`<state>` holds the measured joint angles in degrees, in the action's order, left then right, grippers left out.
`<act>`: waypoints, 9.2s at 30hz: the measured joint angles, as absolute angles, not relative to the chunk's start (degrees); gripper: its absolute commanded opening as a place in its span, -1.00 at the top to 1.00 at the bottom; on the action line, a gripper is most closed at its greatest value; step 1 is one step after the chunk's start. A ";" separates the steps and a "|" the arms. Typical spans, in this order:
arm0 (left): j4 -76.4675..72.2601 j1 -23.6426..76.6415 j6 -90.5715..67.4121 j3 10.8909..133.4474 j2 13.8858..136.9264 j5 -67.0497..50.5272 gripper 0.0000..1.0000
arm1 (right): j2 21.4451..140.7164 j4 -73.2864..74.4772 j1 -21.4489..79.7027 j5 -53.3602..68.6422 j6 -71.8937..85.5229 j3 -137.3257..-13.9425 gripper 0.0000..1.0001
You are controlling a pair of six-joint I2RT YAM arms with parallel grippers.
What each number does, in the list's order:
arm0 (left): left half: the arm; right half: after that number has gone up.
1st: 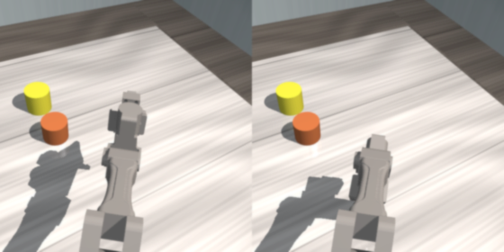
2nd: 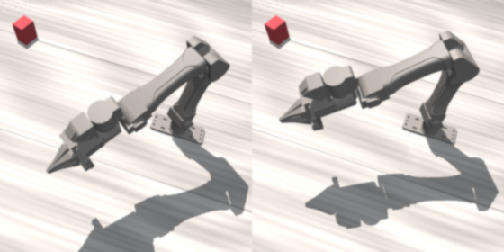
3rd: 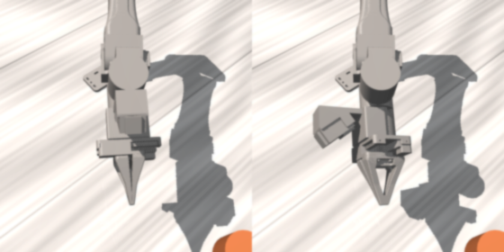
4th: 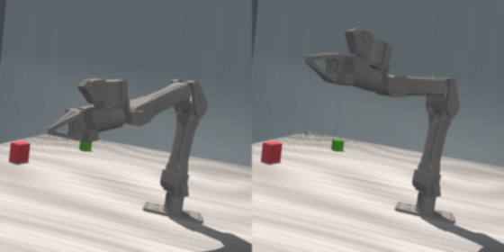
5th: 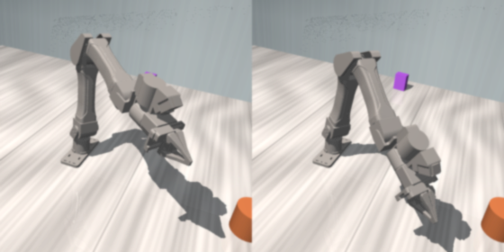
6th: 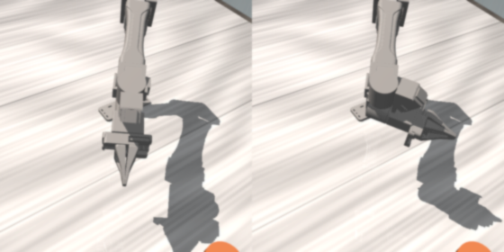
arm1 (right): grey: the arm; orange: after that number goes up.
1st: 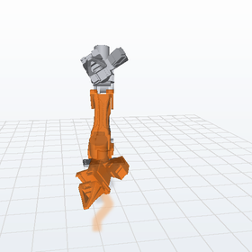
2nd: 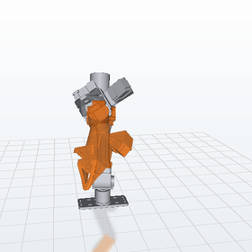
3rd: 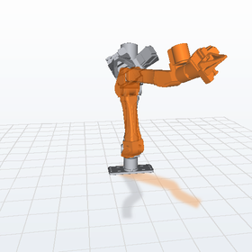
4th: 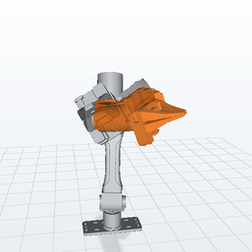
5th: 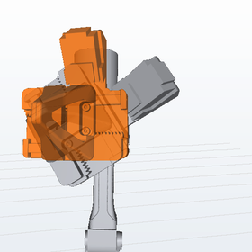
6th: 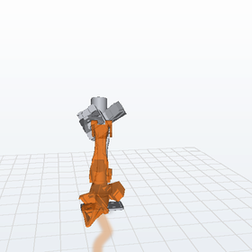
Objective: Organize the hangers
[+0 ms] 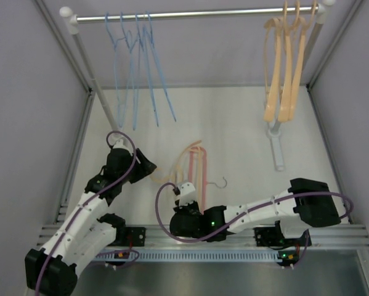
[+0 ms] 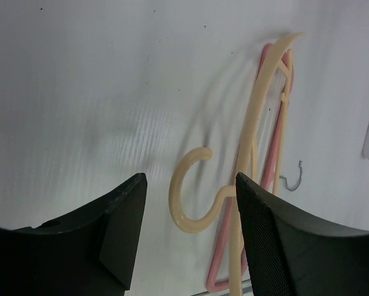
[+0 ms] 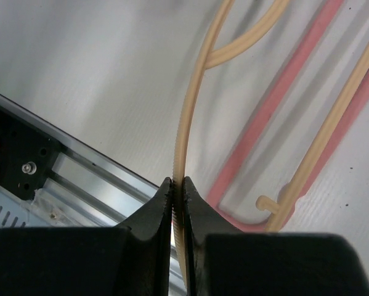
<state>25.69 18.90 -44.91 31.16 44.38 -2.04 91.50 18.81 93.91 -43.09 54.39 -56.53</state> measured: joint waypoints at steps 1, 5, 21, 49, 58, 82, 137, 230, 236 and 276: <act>25.69 18.90 -44.95 31.29 44.31 -2.04 -0.28 | 90.41 19.00 94.02 -43.11 54.78 -55.86 1.00; 25.69 18.90 -45.10 32.05 44.23 -2.02 -0.28 | 86.06 19.57 94.52 -43.46 56.05 -54.39 1.00; 26.70 18.79 -45.08 34.17 42.28 -1.63 -0.29 | 61.71 22.22 96.73 -45.84 61.82 -47.94 1.00; 27.44 18.61 -45.06 35.18 42.28 -2.42 -0.29 | 41.41 17.89 96.88 -52.93 58.00 -49.43 1.00; 27.46 18.52 -45.06 35.18 42.76 -3.33 -0.29 | 42.72 8.27 96.97 -55.18 49.87 -54.39 1.00; 27.46 18.52 -45.04 35.03 42.76 -4.75 -0.28 | 53.54 -52.84 96.97 -62.24 0.14 -62.08 1.00; 28.27 18.50 -44.51 35.03 42.48 -5.54 -0.28 | 64.38 -32.60 64.86 -57.34 20.95 -79.66 1.00; 30.06 24.23 -44.97 30.83 40.12 -7.40 -0.29 | 69.21 42.04 99.81 -67.57 65.49 -68.71 0.03; 28.58 47.29 -49.06 31.92 48.99 5.93 -0.29 | 66.48 57.84 101.62 -68.38 86.15 -61.47 0.05; 23.99 67.33 -52.86 51.37 95.61 31.79 0.39 | 54.48 75.16 107.61 -64.40 113.21 -47.88 0.03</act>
<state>23.99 67.33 -52.86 51.37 95.61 31.79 54.48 75.16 107.61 -64.40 113.21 -47.88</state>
